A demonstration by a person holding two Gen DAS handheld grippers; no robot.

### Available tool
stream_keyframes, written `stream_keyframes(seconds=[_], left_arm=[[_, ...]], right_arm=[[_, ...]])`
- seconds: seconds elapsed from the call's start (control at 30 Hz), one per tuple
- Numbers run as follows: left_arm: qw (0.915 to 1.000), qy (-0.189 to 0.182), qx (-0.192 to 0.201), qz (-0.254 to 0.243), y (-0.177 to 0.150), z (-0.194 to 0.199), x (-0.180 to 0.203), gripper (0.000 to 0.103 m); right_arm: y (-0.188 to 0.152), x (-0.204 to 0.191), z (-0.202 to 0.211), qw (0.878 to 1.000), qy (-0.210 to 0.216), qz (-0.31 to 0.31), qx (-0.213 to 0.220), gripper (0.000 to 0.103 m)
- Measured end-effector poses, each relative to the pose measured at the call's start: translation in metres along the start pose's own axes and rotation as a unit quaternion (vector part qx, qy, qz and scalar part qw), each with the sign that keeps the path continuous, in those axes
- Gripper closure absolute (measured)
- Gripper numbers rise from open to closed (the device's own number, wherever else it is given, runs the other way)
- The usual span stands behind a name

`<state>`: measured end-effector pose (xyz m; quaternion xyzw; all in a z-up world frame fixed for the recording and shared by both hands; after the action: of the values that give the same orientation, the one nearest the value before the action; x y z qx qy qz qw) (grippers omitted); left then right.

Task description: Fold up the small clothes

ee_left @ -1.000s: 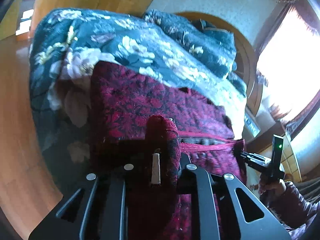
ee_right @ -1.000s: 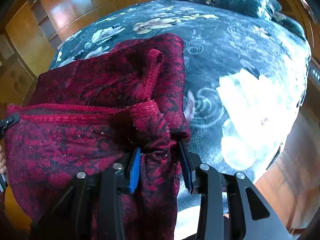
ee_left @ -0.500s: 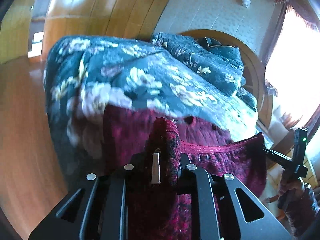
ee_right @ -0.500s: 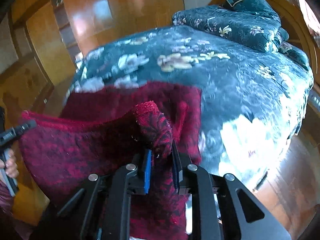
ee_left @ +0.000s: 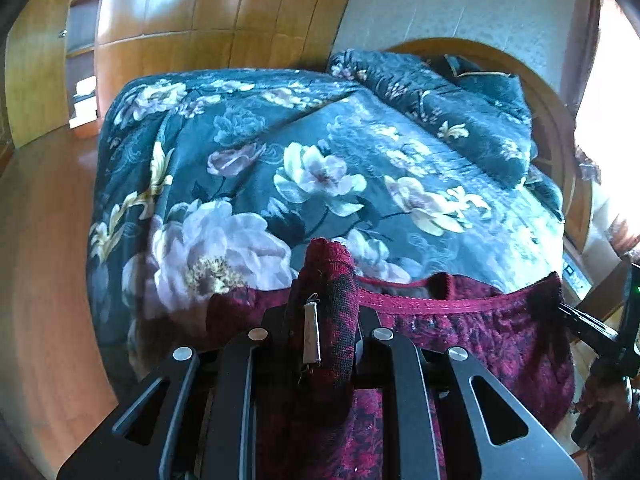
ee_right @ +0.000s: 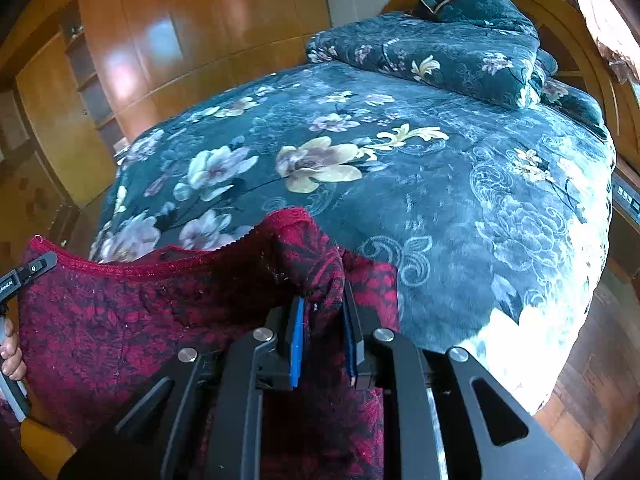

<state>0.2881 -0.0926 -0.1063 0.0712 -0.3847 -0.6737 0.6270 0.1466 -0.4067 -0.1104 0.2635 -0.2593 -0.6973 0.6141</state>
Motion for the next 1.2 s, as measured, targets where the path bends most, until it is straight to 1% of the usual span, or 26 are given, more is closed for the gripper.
stream_keyframes(seconds=[0.17, 0.23, 0.3, 0.37, 0.4, 0.43, 0.47, 0.5, 0.6, 0.67, 0.73, 0.8, 0.83, 0.87, 0.9, 1.0, 1.03, 1.07, 1.1, 1.13, 1.17, 1.2], left_arm=[[0.9999, 0.014, -0.007, 0.006, 0.013, -0.03, 0.002, 0.086], [0.9996, 0.027, -0.01, -0.006, 0.014, -0.043, 0.006, 0.086], [0.9983, 0.048, -0.031, -0.008, 0.009, -0.066, 0.003, 0.086], [0.9958, 0.07, -0.059, 0.0, -0.001, -0.087, -0.008, 0.079], [0.9935, 0.086, -0.073, 0.008, -0.008, -0.097, -0.017, 0.071], [0.9927, 0.088, -0.082, 0.017, -0.012, -0.1, -0.023, 0.062], [0.9927, 0.079, -0.087, 0.026, -0.015, -0.1, -0.026, 0.061], [0.9935, 0.059, -0.087, 0.043, -0.014, -0.094, -0.029, 0.057], [0.9949, 0.017, -0.07, 0.071, -0.005, -0.066, -0.035, 0.048], [0.9958, -0.007, -0.053, 0.074, -0.002, -0.039, -0.042, 0.046], [0.996, -0.022, -0.046, 0.074, -0.005, -0.017, -0.048, 0.046], [0.9955, -0.044, -0.041, 0.073, -0.015, 0.011, -0.059, 0.046], [0.9951, -0.052, -0.041, 0.074, -0.021, 0.021, -0.065, 0.046], [0.9943, -0.061, -0.041, 0.077, -0.029, 0.032, -0.071, 0.046], [0.9925, -0.077, -0.044, 0.084, -0.04, 0.043, -0.078, 0.046], [0.9873, -0.112, -0.053, 0.1, -0.072, 0.066, -0.092, 0.038], [0.9858, -0.12, -0.055, 0.104, -0.081, 0.07, -0.095, 0.035], [0.9841, -0.128, -0.06, 0.108, -0.09, 0.073, -0.096, 0.031], [0.9809, -0.141, -0.069, 0.116, -0.102, 0.076, -0.096, 0.027], [0.976, -0.158, -0.079, 0.127, -0.113, 0.078, -0.094, 0.026], [0.9729, -0.168, -0.084, 0.135, -0.121, 0.078, -0.093, 0.026], [0.97, -0.171, -0.094, 0.144, -0.132, 0.075, -0.092, 0.026]], right_arm=[[0.002, 0.012, -0.023, 1.0, -0.018, -0.014, -0.012, 0.088], [0.002, 0.019, -0.032, 0.999, -0.032, -0.018, -0.017, 0.088], [-0.001, 0.027, -0.044, 0.998, -0.044, -0.028, -0.028, 0.088], [-0.005, 0.031, -0.055, 0.997, -0.055, -0.029, -0.038, 0.088], [-0.009, 0.033, -0.063, 0.996, -0.064, -0.025, -0.048, 0.088], [-0.013, 0.034, -0.068, 0.996, -0.067, -0.025, -0.056, 0.088], [-0.019, 0.035, -0.077, 0.995, -0.068, -0.027, -0.067, 0.087], [-0.023, 0.036, -0.083, 0.995, -0.07, -0.024, -0.073, 0.087], [-0.028, 0.033, -0.09, 0.993, -0.085, -0.001, -0.076, 0.085], [-0.028, 0.032, -0.091, 0.993, -0.088, 0.008, -0.076, 0.083], [-0.028, 0.034, -0.09, 0.994, -0.083, 0.004, -0.077, 0.081], [-0.027, 0.039, -0.084, 0.993, -0.086, -0.003, -0.078, 0.066], [-0.025, 0.041, -0.08, 0.993, -0.091, -0.005, -0.075, 0.055], [-0.024, 0.042, -0.073, 0.994, -0.091, -0.007, -0.068, 0.052], [-0.024, 0.042, -0.066, 0.994, -0.087, -0.009, -0.062, 0.05], [-0.03, 0.04, -0.042, 0.996, -0.077, -0.008, -0.052, 0.045], [-0.034, 0.036, -0.032, 0.997, -0.064, -0.009, -0.049, 0.045], [-0.04, 0.033, -0.024, 0.997, -0.052, -0.011, -0.047, 0.045], [-0.044, 0.031, -0.017, 0.998, -0.044, -0.013, -0.046, 0.043], [-0.054, 0.027, -0.005, 0.999, -0.025, -0.019, -0.045, 0.042], [-0.06, 0.025, 0.001, 0.999, -0.012, -0.023, -0.046, 0.039], [-0.068, 0.023, 0.008, 0.998, 0.002, -0.029, -0.048, 0.038]])
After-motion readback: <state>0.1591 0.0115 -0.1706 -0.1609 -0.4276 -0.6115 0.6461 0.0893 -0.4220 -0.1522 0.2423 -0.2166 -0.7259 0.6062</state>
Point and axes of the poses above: each gripper's, at about its wrist camera, not at the fingertips, and z roughly against the way its jaws point, x to its right, y to its top, the point moved 10 cm from there along -z, roughly the way its jaws point, and after that the axes turned 13 degrees about z, right-handed, at the moved point
